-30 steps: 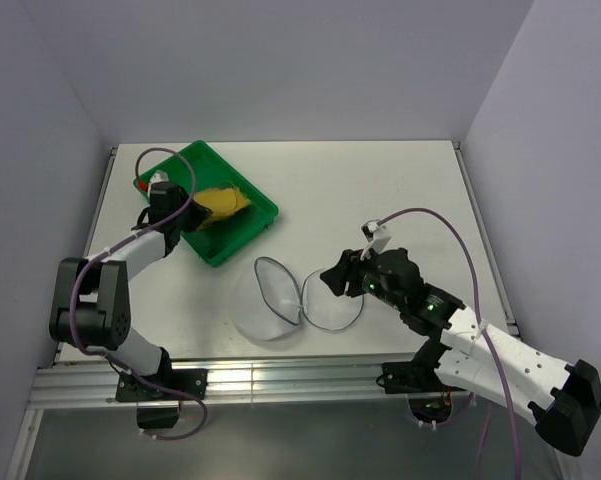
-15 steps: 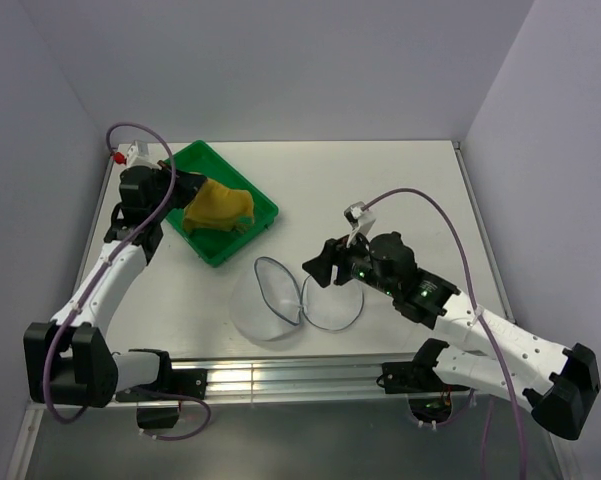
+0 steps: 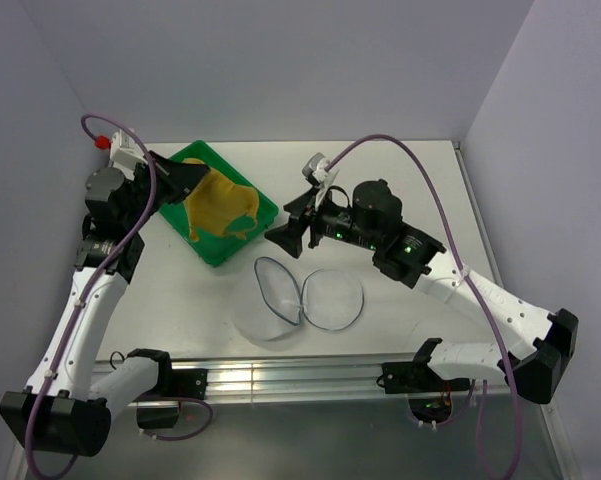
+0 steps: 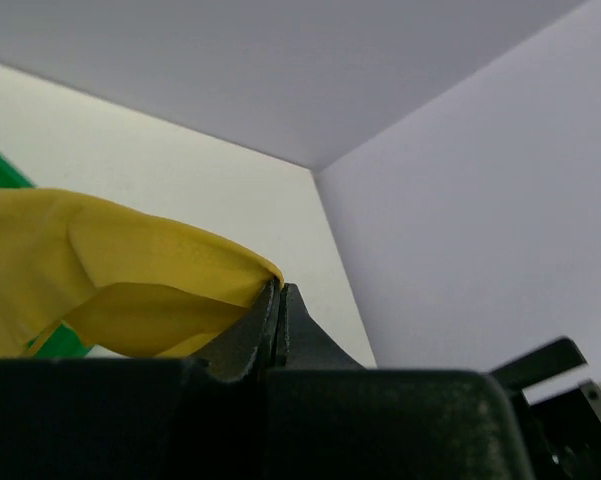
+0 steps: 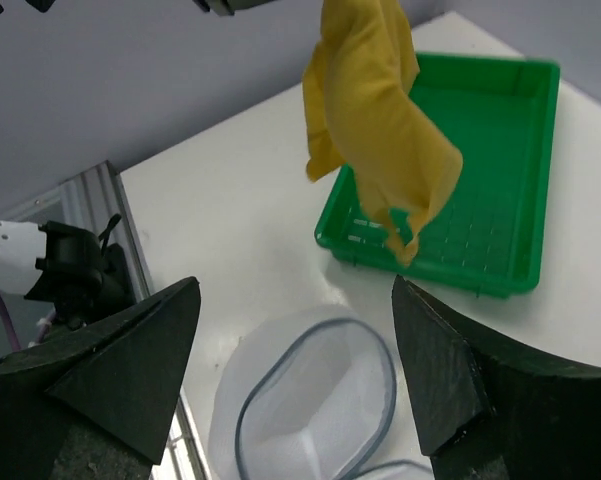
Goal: Place the bra in the laundry bag and zip it closed
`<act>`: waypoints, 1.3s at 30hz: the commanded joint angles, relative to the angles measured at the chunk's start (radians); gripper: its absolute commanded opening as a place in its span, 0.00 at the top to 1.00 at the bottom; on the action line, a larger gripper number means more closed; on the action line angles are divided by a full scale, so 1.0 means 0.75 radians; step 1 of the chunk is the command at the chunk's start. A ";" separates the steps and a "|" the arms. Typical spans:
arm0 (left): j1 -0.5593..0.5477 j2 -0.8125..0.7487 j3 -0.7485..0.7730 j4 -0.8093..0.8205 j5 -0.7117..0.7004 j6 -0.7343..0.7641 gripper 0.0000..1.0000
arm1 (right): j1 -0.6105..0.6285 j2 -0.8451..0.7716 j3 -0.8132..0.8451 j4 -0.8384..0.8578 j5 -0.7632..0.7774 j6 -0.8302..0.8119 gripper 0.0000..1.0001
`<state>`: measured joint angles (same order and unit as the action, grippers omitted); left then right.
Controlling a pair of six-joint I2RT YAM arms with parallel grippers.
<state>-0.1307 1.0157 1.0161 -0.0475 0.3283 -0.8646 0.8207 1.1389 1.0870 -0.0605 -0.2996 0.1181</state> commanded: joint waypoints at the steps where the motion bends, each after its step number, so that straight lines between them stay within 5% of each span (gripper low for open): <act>1: -0.022 -0.055 0.118 -0.018 0.172 0.048 1.00 | 0.016 0.034 0.166 -0.009 -0.063 -0.143 0.15; 15: -0.212 -0.139 0.038 0.051 0.358 -0.095 1.00 | 0.074 0.107 0.275 -0.067 -0.100 -0.276 0.11; 23: -0.355 -0.148 -0.017 0.123 0.370 -0.160 1.00 | 0.092 0.124 0.154 0.029 -0.044 -0.256 0.15; 30: -0.376 -0.168 0.003 0.088 0.386 -0.173 1.00 | 0.092 0.101 0.046 0.054 -0.001 -0.274 0.36; 33: -0.376 -0.156 0.022 0.013 0.383 -0.128 0.99 | 0.092 0.067 0.027 0.066 0.015 -0.243 0.79; 35: -0.376 -0.148 0.063 -0.069 0.356 -0.071 0.89 | 0.092 0.008 0.015 0.072 0.007 -0.203 0.96; 36: -0.376 -0.152 0.071 -0.102 0.321 -0.016 0.65 | 0.092 -0.013 0.007 0.072 0.003 -0.186 0.97; 39: -0.376 -0.188 0.122 -0.245 0.213 0.131 0.21 | 0.090 -0.089 0.029 -0.009 -0.016 -0.086 0.98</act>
<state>-0.4091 0.9115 1.0359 -0.1490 0.5594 -0.8936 0.8841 1.1595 1.0851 -0.0822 -0.3061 -0.0166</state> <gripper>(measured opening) 0.714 0.067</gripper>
